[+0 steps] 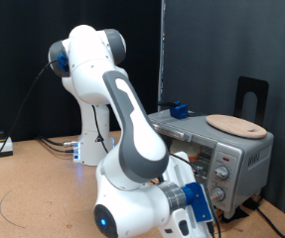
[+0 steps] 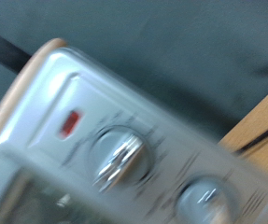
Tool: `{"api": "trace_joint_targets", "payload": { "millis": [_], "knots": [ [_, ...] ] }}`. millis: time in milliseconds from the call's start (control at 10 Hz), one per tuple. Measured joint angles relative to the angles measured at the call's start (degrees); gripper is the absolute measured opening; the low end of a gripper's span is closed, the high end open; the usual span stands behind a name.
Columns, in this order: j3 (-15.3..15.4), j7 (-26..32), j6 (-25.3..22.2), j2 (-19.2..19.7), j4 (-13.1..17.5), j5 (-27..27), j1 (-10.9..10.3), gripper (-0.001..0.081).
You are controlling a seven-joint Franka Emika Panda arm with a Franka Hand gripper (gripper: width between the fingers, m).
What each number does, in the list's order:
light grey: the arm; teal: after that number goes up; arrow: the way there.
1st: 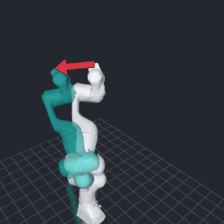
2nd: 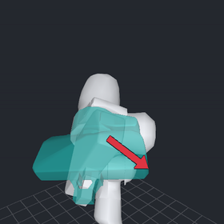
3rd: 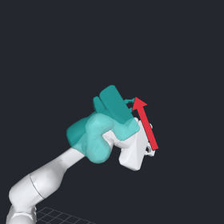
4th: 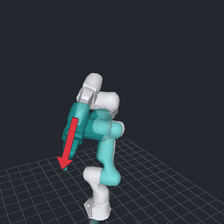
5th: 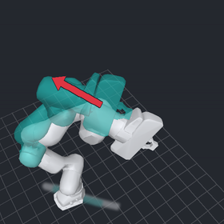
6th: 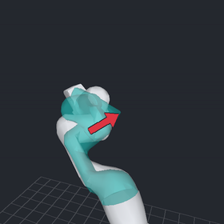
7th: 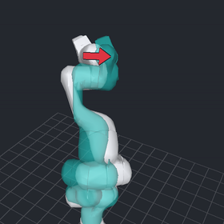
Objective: Make a piece of toast with the oven
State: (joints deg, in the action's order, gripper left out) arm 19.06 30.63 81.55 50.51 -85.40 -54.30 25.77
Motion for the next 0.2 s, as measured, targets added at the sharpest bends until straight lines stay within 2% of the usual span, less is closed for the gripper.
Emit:
{"api": "trace_joint_targets", "payload": {
  "millis": [200],
  "knots": [
    [-2.1,-7.2,-6.9,-1.3,1.5,4.7,0.6,0.0810]
  ]
}}
